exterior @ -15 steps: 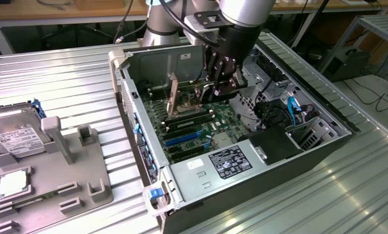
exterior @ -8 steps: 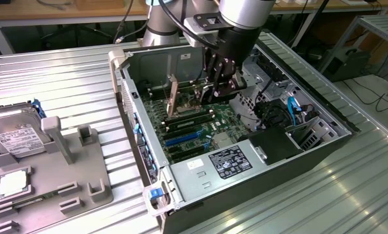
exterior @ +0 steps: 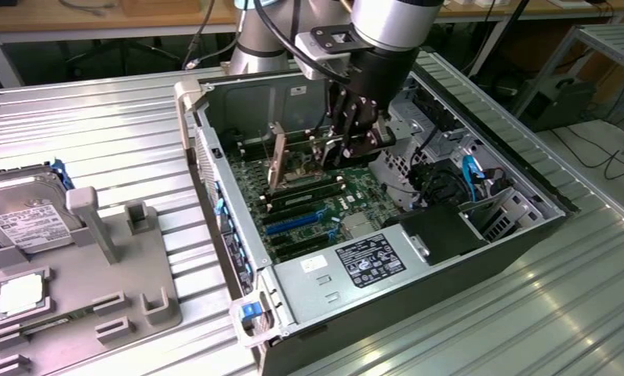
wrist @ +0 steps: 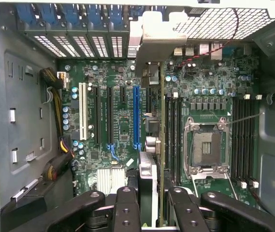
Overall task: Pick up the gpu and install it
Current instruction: 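Insert the gpu into the slot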
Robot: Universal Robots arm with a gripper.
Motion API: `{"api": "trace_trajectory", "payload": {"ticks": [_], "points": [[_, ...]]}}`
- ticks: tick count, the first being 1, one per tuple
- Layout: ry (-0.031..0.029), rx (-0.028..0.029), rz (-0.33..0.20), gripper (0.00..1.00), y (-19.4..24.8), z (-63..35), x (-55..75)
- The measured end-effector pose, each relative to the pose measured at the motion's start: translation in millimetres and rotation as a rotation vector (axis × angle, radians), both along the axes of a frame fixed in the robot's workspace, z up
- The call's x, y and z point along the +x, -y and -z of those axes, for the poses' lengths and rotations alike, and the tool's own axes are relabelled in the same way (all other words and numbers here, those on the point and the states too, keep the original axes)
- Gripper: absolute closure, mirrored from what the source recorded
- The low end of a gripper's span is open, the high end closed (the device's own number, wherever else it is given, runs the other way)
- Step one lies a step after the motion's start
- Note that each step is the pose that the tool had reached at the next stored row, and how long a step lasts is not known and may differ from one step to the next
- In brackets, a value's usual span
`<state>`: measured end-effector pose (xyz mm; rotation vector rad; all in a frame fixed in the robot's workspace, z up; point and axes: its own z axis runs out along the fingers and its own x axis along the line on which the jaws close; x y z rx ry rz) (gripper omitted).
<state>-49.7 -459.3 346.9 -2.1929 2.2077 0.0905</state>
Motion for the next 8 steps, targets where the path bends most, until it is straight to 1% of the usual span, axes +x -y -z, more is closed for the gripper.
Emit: {"api": "trace_trajectory", "payload": {"ticks": [8], "points": [[0.0, 0.0005, 0.0, 0.72, 0.0, 3.3, -0.6]]}}
